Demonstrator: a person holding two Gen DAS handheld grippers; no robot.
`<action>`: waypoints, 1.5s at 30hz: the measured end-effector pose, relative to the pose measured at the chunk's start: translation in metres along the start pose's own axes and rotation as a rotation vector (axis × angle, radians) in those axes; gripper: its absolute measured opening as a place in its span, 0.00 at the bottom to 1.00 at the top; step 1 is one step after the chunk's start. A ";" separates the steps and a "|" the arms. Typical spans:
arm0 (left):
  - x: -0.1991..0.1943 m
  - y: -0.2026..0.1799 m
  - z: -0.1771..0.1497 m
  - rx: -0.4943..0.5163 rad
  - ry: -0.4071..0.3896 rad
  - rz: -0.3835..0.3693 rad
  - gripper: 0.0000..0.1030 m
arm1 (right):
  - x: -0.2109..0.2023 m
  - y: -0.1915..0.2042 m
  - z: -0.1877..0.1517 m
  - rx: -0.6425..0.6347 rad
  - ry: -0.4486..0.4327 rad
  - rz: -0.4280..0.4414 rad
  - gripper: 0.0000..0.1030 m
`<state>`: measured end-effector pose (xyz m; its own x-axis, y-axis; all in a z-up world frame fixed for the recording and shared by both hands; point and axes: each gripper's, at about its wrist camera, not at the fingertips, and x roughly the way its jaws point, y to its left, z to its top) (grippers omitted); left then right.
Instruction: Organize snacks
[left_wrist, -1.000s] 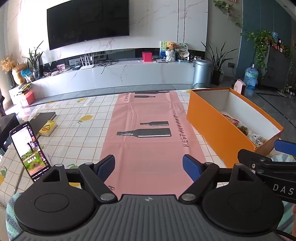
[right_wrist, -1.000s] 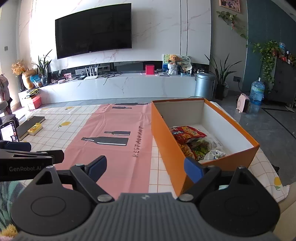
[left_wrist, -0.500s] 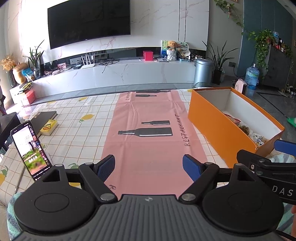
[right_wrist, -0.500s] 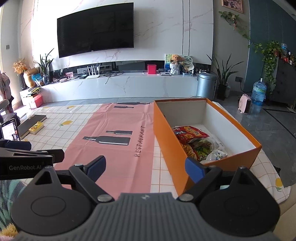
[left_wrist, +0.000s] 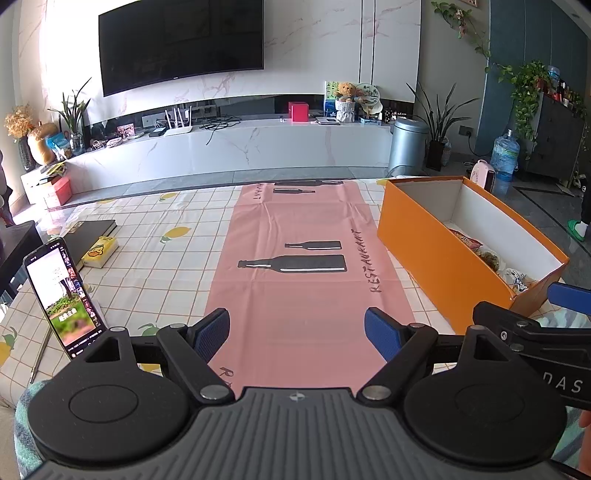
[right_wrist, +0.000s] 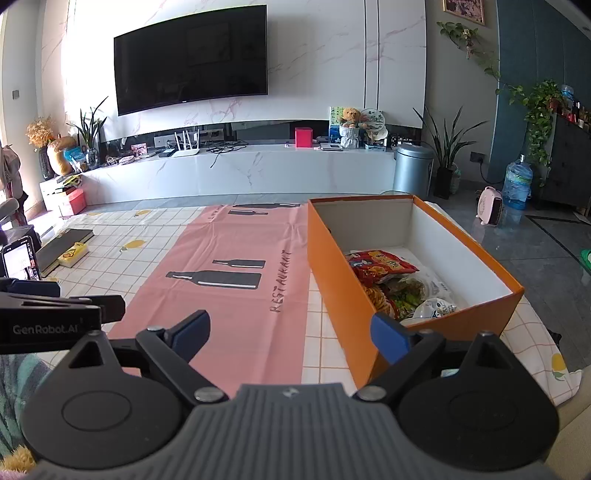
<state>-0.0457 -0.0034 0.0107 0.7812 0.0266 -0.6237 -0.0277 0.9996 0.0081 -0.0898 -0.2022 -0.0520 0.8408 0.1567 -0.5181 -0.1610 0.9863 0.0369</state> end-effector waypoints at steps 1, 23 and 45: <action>0.000 0.000 0.000 0.000 0.000 0.001 0.94 | 0.000 0.000 0.000 0.000 0.000 0.001 0.88; -0.005 -0.001 0.001 0.012 -0.007 0.017 0.94 | -0.002 0.003 -0.003 -0.017 -0.005 0.008 0.89; -0.009 0.004 0.006 -0.014 -0.017 0.021 0.94 | 0.002 0.006 0.000 -0.031 0.013 0.027 0.89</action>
